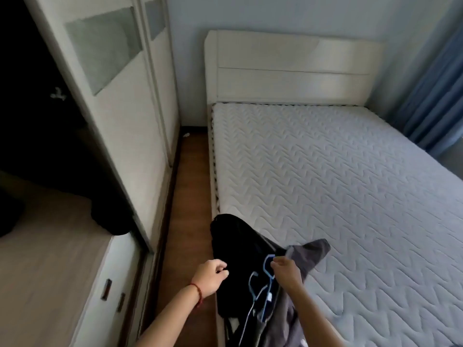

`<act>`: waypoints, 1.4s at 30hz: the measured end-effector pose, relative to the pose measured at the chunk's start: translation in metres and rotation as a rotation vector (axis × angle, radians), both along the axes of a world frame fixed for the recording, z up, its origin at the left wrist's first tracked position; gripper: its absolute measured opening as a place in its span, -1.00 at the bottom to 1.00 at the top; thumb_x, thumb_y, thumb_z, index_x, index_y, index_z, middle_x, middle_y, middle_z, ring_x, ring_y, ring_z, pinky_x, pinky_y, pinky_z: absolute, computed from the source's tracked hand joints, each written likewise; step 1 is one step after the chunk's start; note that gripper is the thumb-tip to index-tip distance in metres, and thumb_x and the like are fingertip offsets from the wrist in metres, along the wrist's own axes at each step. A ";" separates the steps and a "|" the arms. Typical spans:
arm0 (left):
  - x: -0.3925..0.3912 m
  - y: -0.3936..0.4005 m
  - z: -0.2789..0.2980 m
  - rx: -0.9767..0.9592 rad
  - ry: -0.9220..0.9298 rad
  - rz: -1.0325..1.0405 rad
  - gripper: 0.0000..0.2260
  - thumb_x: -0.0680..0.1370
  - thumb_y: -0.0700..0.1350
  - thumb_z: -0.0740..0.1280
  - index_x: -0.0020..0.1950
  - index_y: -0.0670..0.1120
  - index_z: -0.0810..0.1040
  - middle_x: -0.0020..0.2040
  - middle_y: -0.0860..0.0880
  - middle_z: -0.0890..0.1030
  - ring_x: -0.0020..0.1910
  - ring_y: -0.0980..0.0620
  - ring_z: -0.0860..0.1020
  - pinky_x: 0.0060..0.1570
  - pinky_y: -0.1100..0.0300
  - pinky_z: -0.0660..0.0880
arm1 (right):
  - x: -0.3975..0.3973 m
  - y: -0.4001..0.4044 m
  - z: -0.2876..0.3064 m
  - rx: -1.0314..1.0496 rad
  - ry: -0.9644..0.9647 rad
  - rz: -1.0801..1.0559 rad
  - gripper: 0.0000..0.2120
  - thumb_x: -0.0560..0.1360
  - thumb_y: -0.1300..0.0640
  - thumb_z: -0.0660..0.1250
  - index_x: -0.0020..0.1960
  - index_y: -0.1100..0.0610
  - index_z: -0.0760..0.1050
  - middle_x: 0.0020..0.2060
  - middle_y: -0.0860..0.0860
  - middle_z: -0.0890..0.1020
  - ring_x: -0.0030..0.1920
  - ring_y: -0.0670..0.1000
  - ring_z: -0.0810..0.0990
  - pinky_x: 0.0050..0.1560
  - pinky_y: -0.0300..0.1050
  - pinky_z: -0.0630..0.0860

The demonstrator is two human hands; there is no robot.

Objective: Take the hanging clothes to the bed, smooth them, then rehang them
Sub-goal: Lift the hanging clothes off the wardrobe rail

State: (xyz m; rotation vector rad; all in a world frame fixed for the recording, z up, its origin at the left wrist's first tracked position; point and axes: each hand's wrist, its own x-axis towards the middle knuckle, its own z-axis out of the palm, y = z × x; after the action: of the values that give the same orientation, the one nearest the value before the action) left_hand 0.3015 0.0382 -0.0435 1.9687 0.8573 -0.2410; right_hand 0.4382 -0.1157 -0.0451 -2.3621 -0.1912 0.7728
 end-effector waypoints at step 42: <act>-0.174 0.493 0.494 1.257 -0.468 0.956 -0.61 0.56 -0.01 0.22 0.31 -0.20 0.43 0.31 -0.17 0.47 0.31 -0.11 0.42 0.32 0.08 0.32 | -0.119 0.662 0.498 1.057 -0.852 1.030 -0.60 0.57 0.12 0.16 0.40 0.17 0.30 0.31 0.14 0.45 0.25 0.16 0.46 0.14 -0.01 0.45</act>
State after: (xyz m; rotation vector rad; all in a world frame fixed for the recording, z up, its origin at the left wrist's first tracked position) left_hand 0.1271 0.5312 0.4507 2.1609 1.7032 1.5768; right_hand 0.3191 0.5464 0.4533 -1.2756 -1.7502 -0.0820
